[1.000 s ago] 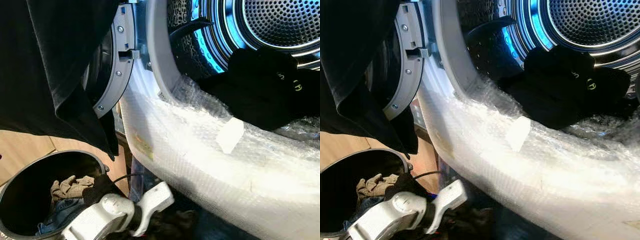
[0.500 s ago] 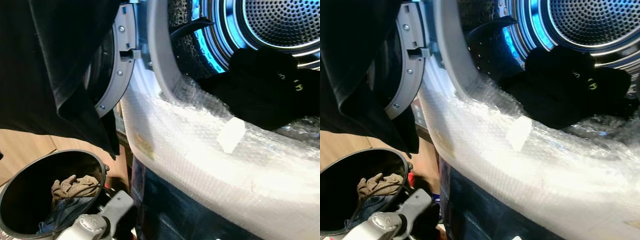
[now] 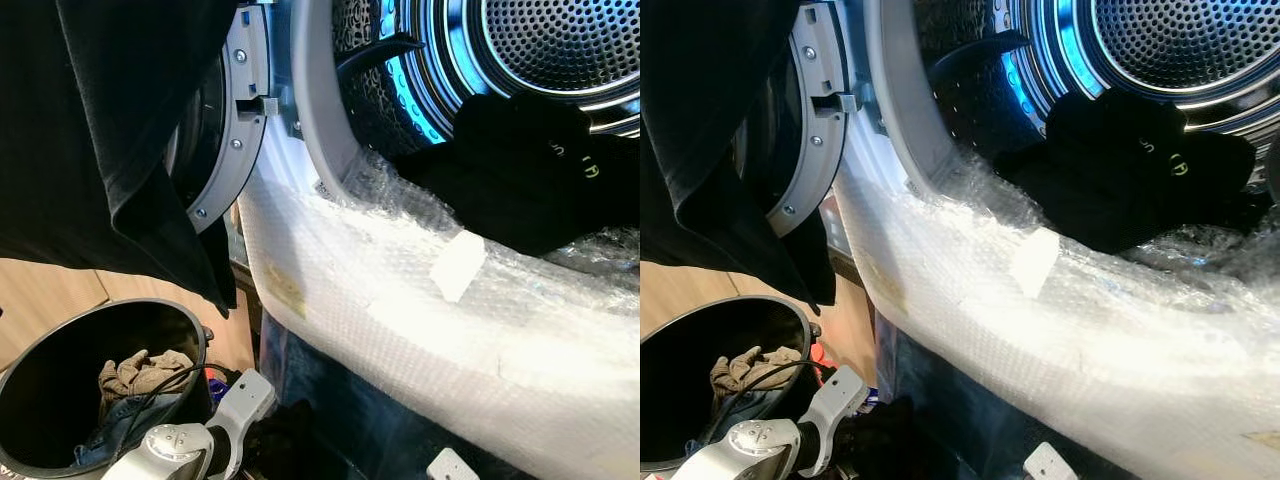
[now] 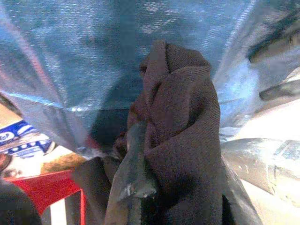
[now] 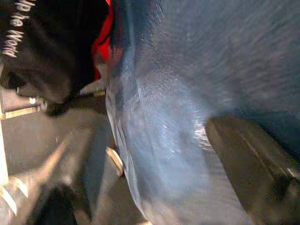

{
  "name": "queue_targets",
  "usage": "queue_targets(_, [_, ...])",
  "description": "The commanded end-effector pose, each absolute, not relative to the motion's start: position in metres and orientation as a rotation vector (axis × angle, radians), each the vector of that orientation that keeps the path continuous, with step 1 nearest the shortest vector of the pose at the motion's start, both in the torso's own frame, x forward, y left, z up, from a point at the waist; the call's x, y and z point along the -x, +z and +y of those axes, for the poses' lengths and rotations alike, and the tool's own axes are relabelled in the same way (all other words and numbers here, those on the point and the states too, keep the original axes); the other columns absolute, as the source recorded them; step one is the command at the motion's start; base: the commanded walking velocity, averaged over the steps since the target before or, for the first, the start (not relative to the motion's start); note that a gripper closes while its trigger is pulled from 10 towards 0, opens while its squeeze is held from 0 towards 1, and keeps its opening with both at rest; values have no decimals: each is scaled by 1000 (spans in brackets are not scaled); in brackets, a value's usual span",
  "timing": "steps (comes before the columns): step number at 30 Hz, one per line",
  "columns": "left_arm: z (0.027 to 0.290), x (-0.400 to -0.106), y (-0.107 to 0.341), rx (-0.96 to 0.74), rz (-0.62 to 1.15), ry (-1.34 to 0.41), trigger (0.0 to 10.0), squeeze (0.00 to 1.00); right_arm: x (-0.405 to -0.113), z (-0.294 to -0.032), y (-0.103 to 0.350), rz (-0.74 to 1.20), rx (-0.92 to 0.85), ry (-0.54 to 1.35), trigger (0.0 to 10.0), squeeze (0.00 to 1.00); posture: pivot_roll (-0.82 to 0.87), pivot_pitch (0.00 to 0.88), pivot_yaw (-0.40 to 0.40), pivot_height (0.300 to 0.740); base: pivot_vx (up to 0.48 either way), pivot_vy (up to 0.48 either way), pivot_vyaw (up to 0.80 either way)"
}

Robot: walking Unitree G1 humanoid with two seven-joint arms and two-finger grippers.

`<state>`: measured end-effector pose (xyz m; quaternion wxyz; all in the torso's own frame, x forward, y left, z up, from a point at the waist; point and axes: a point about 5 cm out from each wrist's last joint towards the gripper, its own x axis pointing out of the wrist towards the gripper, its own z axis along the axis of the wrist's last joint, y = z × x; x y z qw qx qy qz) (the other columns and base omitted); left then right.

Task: Clothes washing

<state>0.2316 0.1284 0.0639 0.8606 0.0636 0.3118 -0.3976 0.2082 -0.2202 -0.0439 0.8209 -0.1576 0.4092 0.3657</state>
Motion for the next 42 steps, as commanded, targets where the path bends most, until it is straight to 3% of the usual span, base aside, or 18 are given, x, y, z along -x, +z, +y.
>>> queue_targets(1, [122,-234,72,-163,609,-878,0,0,-209,-220,-33,820,329,909,10000,0,42,0,-34,740,0,0,0])
queue_targets(3, [113,-234,74,-168,596,-917,0,0,-196,-228,-22,817,352,1082,10000,0,27,0,-35,740,0,0,0])
queue_targets(12, [93,-233,90,-228,538,-1090,0,0,-189,-210,13,694,328,1312,10000,0,3,0,-29,740,0,0,0])
queue_targets(13, [89,-233,94,-246,520,-1123,0,0,-188,-204,19,672,327,1348,10000,545,5,0,-30,740,0,0,0])
queue_targets(14, [89,-233,94,-246,520,-1123,0,0,-188,-204,19,672,327,1348,10000,545,5,0,-30,740,0,0,0])
queue_targets(15, [76,-231,103,-280,483,-1251,0,0,-186,-195,31,636,346,1399,10000,1000,-2,0,-30,740,0,0,0])
queue_targets(21, [50,-224,124,-275,387,-1478,0,0,-195,-180,52,543,316,1351,10000,1000,-16,11,-31,740,0,0,0])
queue_targets(30, [22,-248,153,-259,205,-1448,0,0,-204,-172,51,535,316,1195,10000,1000,-19,18,-36,740,0,0,0])
queue_targets(41, [8,-258,168,-220,120,-1416,0,0,-204,-159,40,547,225,1109,10000,1000,-23,12,-35,740,0,0,0])
queue_targets(42, [8,-258,169,-219,118,-1417,0,0,-205,-158,39,546,231,1096,10000,0,-24,8,-34,740,0,0,0])
